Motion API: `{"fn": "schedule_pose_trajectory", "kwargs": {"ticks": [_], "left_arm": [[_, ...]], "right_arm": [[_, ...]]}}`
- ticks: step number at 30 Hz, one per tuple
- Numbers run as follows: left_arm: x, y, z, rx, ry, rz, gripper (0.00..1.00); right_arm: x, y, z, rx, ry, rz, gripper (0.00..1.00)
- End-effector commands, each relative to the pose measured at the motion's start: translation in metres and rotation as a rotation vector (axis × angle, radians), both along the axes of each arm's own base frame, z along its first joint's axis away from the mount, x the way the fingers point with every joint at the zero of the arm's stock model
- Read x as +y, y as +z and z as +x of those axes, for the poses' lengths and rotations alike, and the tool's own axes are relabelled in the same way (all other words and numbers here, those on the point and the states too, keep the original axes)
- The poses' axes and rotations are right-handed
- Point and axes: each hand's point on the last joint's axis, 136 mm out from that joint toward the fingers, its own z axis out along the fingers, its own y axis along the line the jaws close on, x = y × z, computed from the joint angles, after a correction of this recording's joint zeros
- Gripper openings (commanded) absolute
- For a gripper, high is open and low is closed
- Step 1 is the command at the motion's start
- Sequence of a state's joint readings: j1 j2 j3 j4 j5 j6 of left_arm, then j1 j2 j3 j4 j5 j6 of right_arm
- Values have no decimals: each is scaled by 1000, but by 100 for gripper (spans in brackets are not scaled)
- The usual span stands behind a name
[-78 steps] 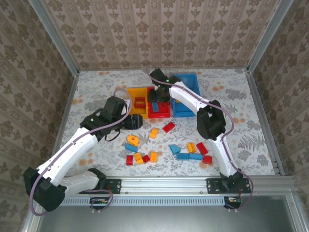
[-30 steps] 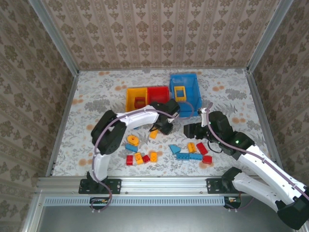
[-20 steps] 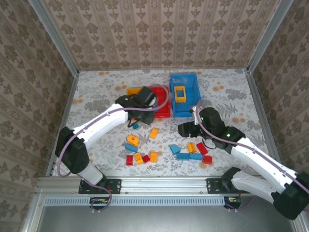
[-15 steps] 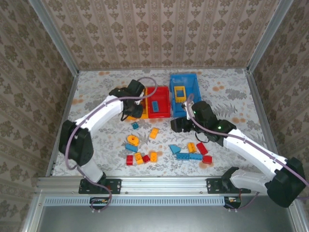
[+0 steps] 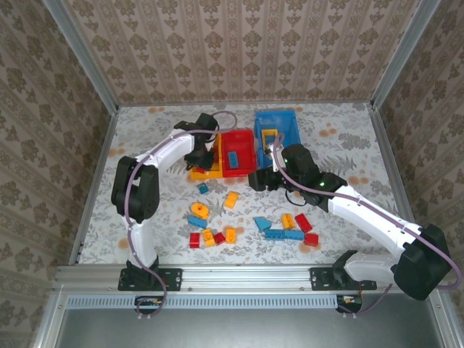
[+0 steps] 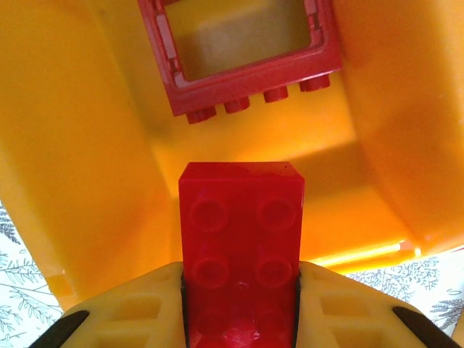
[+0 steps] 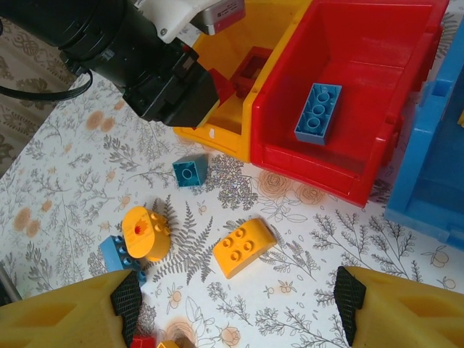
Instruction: Sort the legos into containers by color
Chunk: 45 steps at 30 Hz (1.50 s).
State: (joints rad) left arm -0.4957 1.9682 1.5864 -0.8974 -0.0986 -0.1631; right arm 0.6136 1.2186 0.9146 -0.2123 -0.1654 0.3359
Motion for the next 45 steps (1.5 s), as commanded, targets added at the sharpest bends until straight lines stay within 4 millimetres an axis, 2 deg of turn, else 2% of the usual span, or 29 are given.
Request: {"fn": "schedule_pose_trajectory", "kwargs": {"ticks": [1, 5, 9, 12, 14, 16, 18, 21, 25, 27, 29, 32, 34, 40, 45], "left_arm": [[-4, 1, 0, 28, -25, -2, 36], [-6, 11, 1, 12, -21, -16, 50], [-8, 28, 2, -14, -16, -38, 55], [-11, 45, 1, -44, -7, -63, 56], [-15, 60, -2, -73, 3, -89, 58], [-18, 72, -11, -96, 16, -121, 61], [-22, 83, -27, -121, 25, -160, 62], [-24, 93, -60, -170, 38, -228, 63], [-19, 112, -109, -272, 46, -374, 62], [-8, 121, -130, -318, 67, -440, 64], [5, 126, -149, -340, 88, -491, 67], [22, 126, -171, -338, 97, -503, 68], [29, 126, -180, -337, 93, -501, 68], [35, 132, -195, -338, 56, -517, 68], [34, 136, -203, -332, 21, -544, 69]], "right_arm": [[-1, 1, -3, -9, -2, 2, 75], [-8, 0, 0, -14, -33, -31, 76], [-21, -6, 1, 4, -79, -92, 76], [-42, -18, 0, 64, -165, -155, 75], [-51, -27, -6, 105, -186, -196, 72], [-53, -36, -14, 146, -175, -221, 68], [-44, -44, -23, 160, -125, -253, 66], [-11, -60, -31, 192, -44, -288, 66], [39, -84, -21, 281, -52, -244, 66], [54, -92, -14, 309, -70, -261, 66], [60, -105, -9, 395, -135, -290, 65], [66, -127, -12, 522, -201, -339, 64], [68, -137, -12, 552, -255, -348, 64], [71, -150, -8, 641, -427, -374, 70], [81, -156, 4, 633, -508, -351, 71]]}}
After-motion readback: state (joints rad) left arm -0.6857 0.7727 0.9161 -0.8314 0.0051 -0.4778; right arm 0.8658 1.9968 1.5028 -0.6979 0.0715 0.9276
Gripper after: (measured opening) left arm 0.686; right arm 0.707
